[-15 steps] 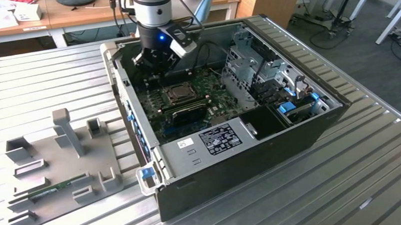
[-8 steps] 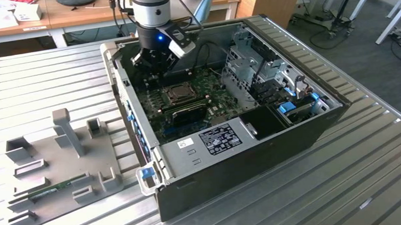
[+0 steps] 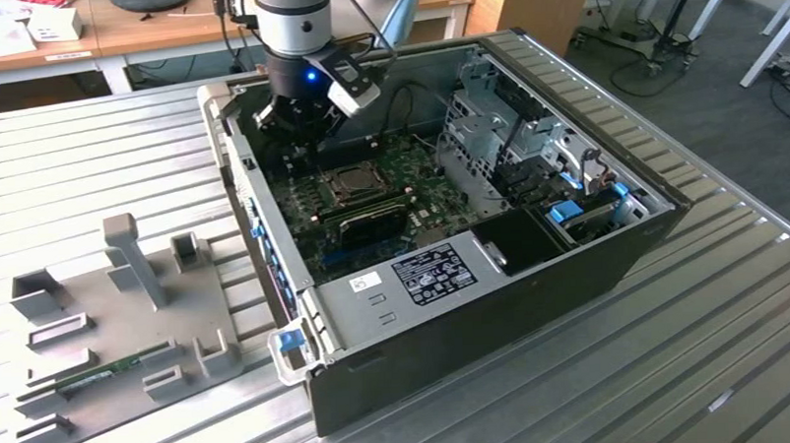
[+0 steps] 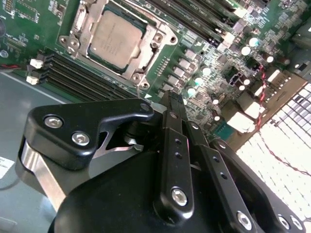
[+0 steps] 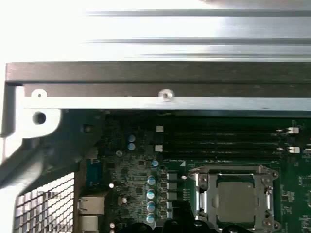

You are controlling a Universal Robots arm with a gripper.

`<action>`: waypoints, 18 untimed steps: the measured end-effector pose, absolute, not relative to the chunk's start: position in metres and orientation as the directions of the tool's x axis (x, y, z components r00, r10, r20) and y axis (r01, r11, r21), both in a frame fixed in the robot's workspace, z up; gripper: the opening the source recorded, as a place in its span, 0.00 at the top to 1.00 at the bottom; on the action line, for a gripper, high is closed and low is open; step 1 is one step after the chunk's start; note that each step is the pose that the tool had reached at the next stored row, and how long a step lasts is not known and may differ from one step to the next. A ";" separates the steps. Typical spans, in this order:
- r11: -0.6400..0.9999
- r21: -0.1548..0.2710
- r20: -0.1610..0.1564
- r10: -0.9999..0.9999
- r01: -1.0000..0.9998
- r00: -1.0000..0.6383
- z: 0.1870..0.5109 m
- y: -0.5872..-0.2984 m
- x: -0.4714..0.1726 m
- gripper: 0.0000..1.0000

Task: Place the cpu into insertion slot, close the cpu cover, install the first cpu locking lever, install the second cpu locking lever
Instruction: 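Install the first cpu locking lever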

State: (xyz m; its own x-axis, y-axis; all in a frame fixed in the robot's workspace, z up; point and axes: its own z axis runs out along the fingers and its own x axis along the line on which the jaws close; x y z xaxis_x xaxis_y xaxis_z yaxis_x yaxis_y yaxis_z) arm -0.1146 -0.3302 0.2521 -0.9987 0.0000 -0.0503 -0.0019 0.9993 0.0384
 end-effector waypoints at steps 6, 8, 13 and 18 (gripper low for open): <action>0.999 0.044 -0.054 0.000 -0.002 -0.999 0.252 -0.330 -0.121 0.90; 0.999 0.045 -0.055 0.000 -0.002 -0.999 0.252 -0.330 -0.122 0.90; 0.999 0.047 -0.055 0.001 -0.002 -0.999 0.252 -0.330 -0.122 0.90; 0.999 0.047 -0.055 0.000 -0.002 -0.999 0.252 -0.330 -0.122 0.90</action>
